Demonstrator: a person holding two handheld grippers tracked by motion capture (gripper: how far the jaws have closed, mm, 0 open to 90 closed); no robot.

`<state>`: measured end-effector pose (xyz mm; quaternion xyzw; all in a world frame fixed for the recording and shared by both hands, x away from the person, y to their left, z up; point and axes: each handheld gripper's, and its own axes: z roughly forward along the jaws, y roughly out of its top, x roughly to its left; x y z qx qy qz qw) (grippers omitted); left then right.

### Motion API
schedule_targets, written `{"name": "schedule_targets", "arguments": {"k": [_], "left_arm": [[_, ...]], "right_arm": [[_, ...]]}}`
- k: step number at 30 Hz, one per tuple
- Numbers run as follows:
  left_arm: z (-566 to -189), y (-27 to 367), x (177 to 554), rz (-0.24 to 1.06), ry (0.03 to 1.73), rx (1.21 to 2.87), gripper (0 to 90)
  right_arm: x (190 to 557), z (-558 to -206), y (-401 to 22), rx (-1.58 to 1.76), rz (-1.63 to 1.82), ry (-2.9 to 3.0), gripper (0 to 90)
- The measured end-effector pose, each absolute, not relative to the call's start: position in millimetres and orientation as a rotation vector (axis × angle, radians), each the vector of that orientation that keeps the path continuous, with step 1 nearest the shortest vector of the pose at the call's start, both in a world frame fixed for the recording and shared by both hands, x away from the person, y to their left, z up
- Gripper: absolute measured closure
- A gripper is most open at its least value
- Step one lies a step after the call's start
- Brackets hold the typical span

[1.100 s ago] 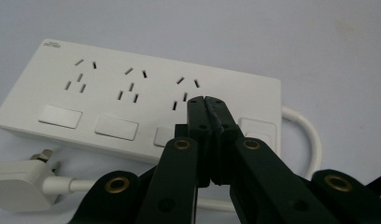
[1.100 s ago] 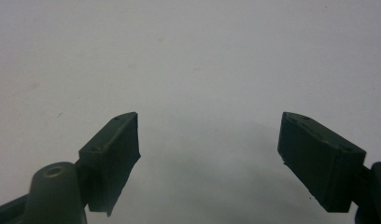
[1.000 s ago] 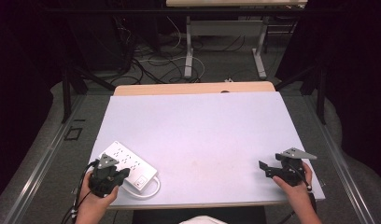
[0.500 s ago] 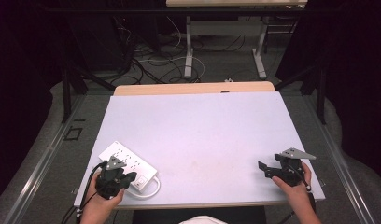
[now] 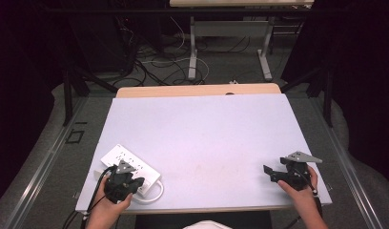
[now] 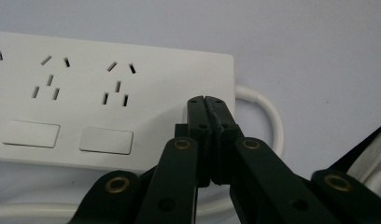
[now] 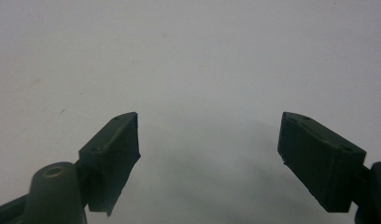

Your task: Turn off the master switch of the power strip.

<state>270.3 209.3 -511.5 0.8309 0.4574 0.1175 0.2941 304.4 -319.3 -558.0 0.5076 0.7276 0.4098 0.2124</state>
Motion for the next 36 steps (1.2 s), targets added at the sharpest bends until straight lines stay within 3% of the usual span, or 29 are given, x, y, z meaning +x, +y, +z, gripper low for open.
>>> {"name": "schedule_targets", "arguments": {"k": [36], "left_arm": [[-521.7, 200.0, 274.3, 0.344, 1.200, 2.267, 90.0]], "right_arm": [[305.5, -559.9, -320.3, 1.413, 1.132, 2.035, 20.1]]}}
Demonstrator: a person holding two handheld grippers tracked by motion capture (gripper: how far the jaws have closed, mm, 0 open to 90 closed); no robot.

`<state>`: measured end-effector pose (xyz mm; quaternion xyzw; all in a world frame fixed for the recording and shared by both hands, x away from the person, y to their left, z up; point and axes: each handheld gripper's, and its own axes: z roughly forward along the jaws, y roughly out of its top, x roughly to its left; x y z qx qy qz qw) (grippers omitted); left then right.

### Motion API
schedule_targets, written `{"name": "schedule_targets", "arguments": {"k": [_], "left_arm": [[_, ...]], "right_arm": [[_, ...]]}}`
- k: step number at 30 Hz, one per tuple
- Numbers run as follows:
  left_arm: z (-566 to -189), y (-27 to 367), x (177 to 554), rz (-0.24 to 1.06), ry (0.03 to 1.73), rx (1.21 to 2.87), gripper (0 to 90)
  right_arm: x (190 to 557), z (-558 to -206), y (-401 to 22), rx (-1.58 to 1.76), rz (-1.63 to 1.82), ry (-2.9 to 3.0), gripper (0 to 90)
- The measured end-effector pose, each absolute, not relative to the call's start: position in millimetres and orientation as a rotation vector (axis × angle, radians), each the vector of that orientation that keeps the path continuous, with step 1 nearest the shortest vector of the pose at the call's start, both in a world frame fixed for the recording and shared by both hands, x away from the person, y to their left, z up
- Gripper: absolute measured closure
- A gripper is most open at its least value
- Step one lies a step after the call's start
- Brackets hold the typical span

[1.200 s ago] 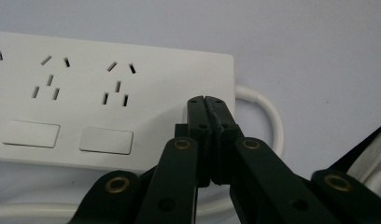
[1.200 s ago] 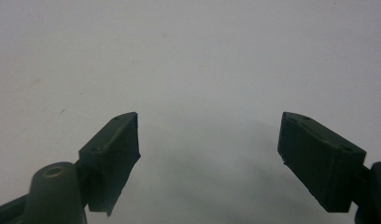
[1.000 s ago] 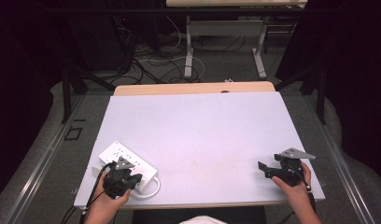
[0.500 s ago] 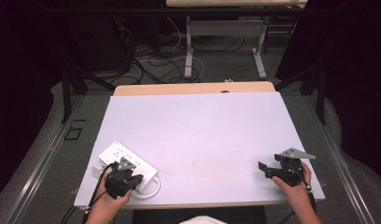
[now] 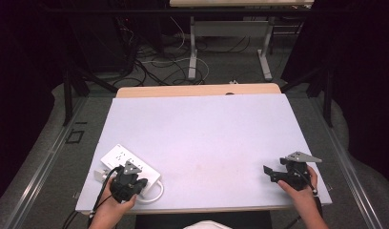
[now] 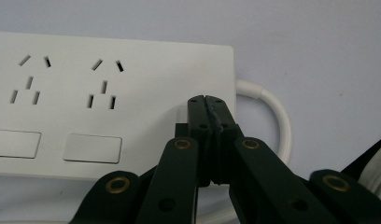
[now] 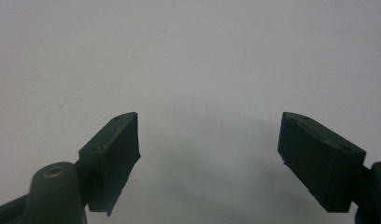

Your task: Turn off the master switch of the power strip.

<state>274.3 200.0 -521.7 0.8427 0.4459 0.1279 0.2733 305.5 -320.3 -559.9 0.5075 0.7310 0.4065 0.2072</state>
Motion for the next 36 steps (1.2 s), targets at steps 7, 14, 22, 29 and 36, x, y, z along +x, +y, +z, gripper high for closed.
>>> {"name": "schedule_targets", "arguments": {"k": [7, 14, 22, 29, 36], "left_arm": [[-523, 200, 275, 0.348, 1.196, 2.270, 90.0], [-523, 204, 276, 0.314, 1.215, 2.235, 90.0], [-518, 207, 275, 0.321, 1.226, 2.203, 90.0], [-514, 208, 275, 0.329, 1.226, 2.189, 90.0], [-512, 208, 274, 0.327, 1.222, 2.185, 87.8]], "right_arm": [[305, -560, -320, 1.413, 1.132, 2.035, 20.2], [305, -560, -321, 1.404, 1.132, 2.032, 20.2], [306, -560, -321, 1.409, 1.134, 2.031, 20.2], [306, -560, -321, 1.416, 1.138, 2.028, 20.2], [306, -560, -321, 1.407, 1.138, 2.029, 20.2]]}}
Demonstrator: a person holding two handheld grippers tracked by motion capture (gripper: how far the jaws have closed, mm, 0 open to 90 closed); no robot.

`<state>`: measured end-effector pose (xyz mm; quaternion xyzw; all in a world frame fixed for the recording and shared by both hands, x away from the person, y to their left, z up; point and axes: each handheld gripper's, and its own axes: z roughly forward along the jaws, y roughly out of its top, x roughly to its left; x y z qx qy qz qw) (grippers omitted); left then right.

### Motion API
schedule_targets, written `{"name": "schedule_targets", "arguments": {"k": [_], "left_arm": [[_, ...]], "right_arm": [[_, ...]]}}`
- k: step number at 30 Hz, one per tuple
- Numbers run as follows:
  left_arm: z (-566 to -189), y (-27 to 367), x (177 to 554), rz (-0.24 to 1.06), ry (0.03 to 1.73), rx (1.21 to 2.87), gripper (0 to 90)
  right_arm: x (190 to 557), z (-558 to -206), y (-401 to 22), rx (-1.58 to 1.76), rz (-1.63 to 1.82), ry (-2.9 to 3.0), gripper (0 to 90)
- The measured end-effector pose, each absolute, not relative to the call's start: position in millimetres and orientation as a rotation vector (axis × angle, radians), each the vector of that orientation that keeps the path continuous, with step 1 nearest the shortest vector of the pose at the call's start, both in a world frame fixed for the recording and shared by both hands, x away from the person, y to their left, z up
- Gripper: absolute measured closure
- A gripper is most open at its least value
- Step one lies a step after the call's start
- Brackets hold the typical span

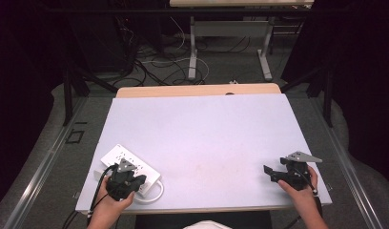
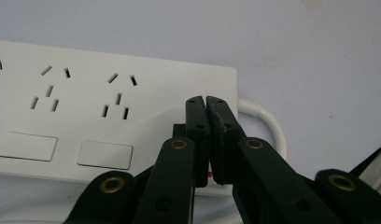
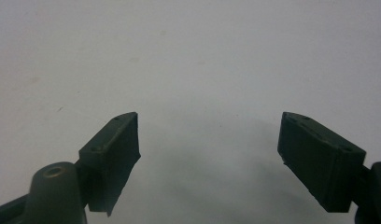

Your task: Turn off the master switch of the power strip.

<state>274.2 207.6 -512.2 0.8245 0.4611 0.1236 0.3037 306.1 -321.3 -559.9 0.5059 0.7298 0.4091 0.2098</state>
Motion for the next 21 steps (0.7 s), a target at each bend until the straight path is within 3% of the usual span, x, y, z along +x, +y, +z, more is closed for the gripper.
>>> {"name": "schedule_targets", "arguments": {"k": [13, 21], "left_arm": [[-511.0, 207.2, 273.9, 0.335, 1.216, 2.187, 82.6], [-510.4, 207.7, 273.5, 0.347, 1.219, 2.179, 73.7]], "right_arm": [[305.6, -559.8, -320.8, 1.416, 1.136, 2.026, 20.2], [305.6, -559.9, -320.4, 1.418, 1.138, 2.026, 20.2]]}}
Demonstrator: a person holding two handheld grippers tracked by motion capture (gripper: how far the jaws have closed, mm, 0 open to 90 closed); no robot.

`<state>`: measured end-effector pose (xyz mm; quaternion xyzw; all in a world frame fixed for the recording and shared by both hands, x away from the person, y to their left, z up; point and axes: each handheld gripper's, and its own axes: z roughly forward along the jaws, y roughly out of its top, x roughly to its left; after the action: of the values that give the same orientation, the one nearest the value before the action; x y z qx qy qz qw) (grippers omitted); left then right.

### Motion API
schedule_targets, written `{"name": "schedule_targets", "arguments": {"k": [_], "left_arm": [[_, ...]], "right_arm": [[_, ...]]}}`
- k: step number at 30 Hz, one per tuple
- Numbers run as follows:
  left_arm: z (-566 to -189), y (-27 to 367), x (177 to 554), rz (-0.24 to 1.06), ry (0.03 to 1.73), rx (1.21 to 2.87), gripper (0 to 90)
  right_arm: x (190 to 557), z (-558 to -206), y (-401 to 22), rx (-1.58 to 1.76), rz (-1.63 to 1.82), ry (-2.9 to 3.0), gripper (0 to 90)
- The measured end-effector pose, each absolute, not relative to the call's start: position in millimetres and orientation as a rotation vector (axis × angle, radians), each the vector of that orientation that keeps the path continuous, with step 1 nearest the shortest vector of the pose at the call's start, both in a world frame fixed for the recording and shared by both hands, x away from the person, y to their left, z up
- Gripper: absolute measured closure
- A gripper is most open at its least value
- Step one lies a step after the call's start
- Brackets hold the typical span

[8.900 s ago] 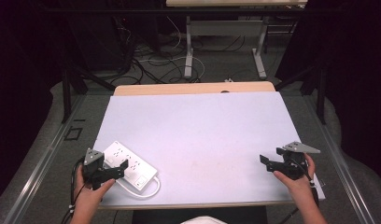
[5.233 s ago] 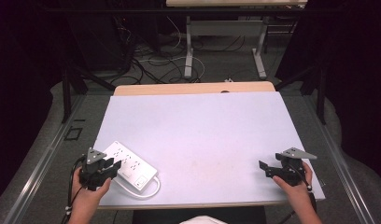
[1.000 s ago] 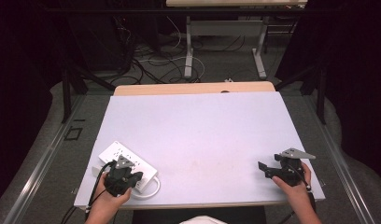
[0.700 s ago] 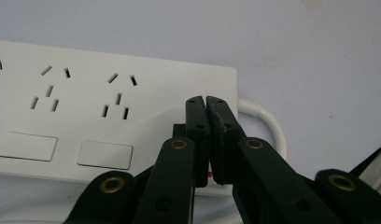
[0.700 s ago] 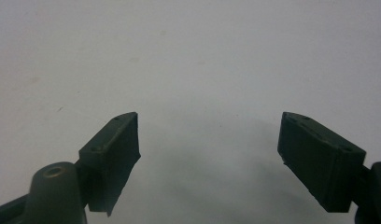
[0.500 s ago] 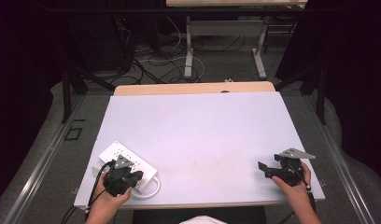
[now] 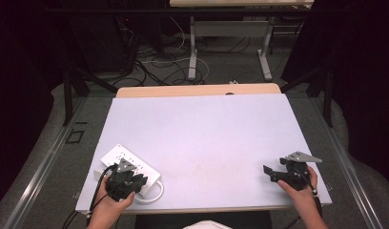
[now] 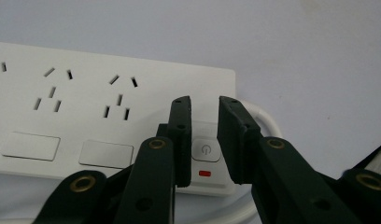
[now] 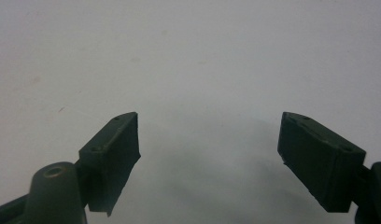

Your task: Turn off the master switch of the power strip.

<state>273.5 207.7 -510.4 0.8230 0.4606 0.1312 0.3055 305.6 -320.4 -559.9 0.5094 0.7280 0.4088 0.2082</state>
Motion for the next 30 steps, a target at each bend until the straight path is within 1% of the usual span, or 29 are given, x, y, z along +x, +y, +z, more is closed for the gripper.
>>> {"name": "schedule_targets", "arguments": {"k": [6, 13, 22, 25, 30], "left_arm": [[-510, 210, 275, 0.335, 1.238, 2.162, 66.8], [-509, 214, 276, 0.332, 1.259, 2.147, 62.3], [-509, 221, 279, 0.334, 1.309, 2.097, 49.9], [-509, 221, 279, 0.362, 1.316, 2.096, 45.1], [-507, 226, 281, 0.413, 1.313, 2.102, 41.2]], "right_arm": [[306, -560, -320, 1.412, 1.141, 2.025, 20.2], [306, -560, -320, 1.409, 1.146, 2.030, 20.2], [306, -560, -322, 1.418, 1.144, 2.025, 20.2], [306, -560, -323, 1.413, 1.146, 2.023, 20.2], [306, -560, -322, 1.425, 1.142, 2.025, 20.2]]}}
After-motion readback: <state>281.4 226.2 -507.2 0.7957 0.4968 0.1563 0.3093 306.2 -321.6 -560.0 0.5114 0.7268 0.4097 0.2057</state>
